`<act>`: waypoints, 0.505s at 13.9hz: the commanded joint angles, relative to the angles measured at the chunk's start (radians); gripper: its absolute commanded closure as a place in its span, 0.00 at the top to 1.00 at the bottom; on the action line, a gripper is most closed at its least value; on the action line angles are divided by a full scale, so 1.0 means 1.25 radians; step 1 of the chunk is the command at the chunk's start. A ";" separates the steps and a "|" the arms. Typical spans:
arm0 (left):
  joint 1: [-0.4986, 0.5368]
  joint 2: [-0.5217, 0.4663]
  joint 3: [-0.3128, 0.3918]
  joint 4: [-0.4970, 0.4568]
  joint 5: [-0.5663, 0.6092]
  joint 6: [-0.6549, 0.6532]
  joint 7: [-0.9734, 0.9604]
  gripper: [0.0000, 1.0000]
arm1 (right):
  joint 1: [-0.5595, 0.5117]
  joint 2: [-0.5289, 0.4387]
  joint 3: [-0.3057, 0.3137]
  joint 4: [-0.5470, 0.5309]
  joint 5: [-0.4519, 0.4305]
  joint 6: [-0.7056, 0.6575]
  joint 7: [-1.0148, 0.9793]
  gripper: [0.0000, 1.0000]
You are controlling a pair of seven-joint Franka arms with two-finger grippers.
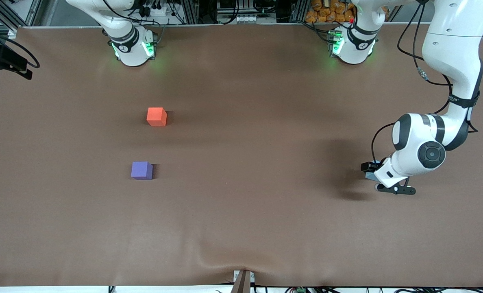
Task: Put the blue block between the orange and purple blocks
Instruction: 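Close the left gripper on the light blue block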
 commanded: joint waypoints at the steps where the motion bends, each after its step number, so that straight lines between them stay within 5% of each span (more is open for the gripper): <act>1: 0.002 0.002 -0.003 -0.007 0.019 0.004 0.002 1.00 | -0.016 0.007 0.012 0.016 0.014 -0.013 0.010 1.00; 2: 0.003 0.003 -0.003 -0.007 0.032 0.004 0.007 1.00 | -0.016 0.006 0.012 0.016 0.014 -0.013 0.010 1.00; 4: 0.007 0.003 -0.004 -0.006 0.079 0.004 0.025 0.39 | -0.016 0.007 0.012 0.015 0.014 -0.013 0.010 1.00; 7: 0.005 -0.002 -0.004 -0.001 0.081 0.003 0.030 0.00 | -0.017 0.007 0.012 0.015 0.014 -0.013 0.010 1.00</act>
